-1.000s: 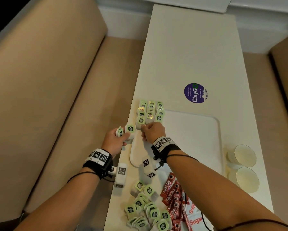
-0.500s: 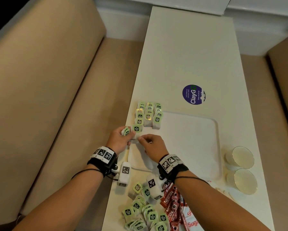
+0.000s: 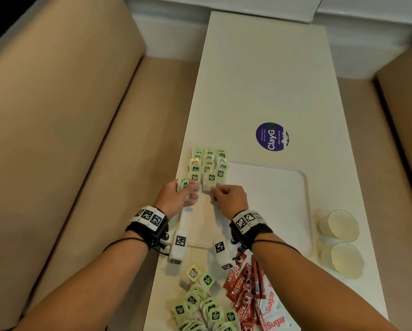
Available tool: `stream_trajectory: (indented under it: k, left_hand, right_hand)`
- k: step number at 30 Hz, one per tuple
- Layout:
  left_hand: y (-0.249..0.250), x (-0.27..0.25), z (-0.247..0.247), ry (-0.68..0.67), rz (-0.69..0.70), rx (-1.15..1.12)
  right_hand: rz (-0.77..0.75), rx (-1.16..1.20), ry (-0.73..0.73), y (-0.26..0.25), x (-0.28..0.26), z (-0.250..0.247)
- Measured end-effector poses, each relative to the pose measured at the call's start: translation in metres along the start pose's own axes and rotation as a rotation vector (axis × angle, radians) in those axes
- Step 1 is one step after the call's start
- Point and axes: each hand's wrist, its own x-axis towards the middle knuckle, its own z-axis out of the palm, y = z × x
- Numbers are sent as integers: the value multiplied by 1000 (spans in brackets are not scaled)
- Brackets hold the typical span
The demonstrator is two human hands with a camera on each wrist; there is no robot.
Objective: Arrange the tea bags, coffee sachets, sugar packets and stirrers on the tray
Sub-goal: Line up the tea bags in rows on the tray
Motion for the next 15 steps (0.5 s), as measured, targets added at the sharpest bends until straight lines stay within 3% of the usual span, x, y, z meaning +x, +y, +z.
stream_trajectory:
  k: [8, 15]
  left_hand:
    - [-1, 0, -8, -83, -110, -162]
    - [1, -6, -9, -191, -36, -7]
  right_hand:
    - [21, -50, -28, -4, 11, 7]
    - [38, 45, 7, -4, 7, 6]
